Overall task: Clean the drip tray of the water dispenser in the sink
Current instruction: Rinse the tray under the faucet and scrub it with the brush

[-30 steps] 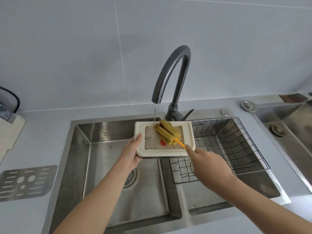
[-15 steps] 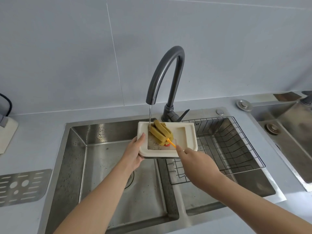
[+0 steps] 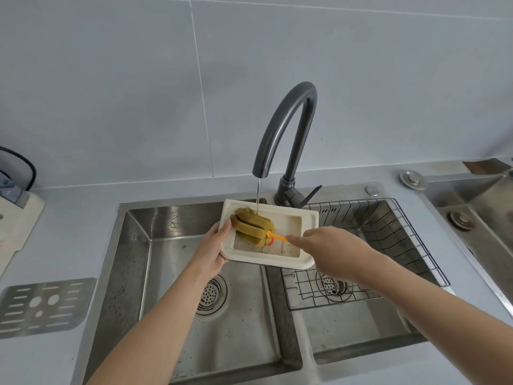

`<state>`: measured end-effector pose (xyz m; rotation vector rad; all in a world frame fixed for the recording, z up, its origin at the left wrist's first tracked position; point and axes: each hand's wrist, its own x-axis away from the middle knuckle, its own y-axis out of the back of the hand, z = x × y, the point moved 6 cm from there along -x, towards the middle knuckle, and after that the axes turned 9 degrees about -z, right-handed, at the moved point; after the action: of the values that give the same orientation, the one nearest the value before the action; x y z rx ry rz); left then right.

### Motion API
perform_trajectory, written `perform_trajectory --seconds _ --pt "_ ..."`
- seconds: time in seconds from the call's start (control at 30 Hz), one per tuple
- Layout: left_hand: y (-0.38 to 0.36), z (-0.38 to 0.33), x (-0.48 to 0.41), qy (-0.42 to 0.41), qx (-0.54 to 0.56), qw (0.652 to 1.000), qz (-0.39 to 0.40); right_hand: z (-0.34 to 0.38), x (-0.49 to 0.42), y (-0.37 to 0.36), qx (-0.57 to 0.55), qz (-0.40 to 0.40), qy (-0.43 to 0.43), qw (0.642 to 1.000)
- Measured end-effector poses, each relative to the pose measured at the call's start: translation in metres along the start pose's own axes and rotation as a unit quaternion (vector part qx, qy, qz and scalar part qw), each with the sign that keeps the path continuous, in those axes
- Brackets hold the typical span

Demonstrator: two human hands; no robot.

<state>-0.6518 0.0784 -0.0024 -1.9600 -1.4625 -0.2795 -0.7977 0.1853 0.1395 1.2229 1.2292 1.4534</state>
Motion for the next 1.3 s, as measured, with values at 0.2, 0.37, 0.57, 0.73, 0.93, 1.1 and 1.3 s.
perform_trajectory --seconds 0.2,0.37,0.57,0.73,0.93,1.1,1.3 --pt "0.018 -0.012 0.000 -0.027 -0.011 1.000 -0.003 0.003 -0.012 0.000 0.031 0.023 0.051 0.998" --pt "0.028 -0.022 -0.001 -0.048 -0.032 0.998 -0.016 0.006 -0.025 0.004 0.069 0.034 0.083 0.994" --pt "0.035 -0.034 0.004 -0.073 -0.040 0.996 -0.035 0.007 -0.038 0.012 0.104 0.024 0.090 0.990" --pt "0.042 -0.046 0.007 -0.106 -0.048 0.991 -0.066 0.001 -0.042 0.012 0.129 0.010 0.094 0.987" --pt "0.046 -0.056 0.010 -0.124 -0.051 0.987 -0.088 -0.009 -0.042 0.005 0.125 0.002 0.090 0.988" --pt "0.050 -0.058 0.011 -0.123 -0.034 0.988 -0.092 -0.021 -0.045 -0.003 0.100 0.001 0.084 0.991" --pt "0.054 -0.061 0.011 -0.120 -0.027 0.987 -0.108 -0.033 -0.042 -0.006 0.091 -0.011 0.077 0.993"
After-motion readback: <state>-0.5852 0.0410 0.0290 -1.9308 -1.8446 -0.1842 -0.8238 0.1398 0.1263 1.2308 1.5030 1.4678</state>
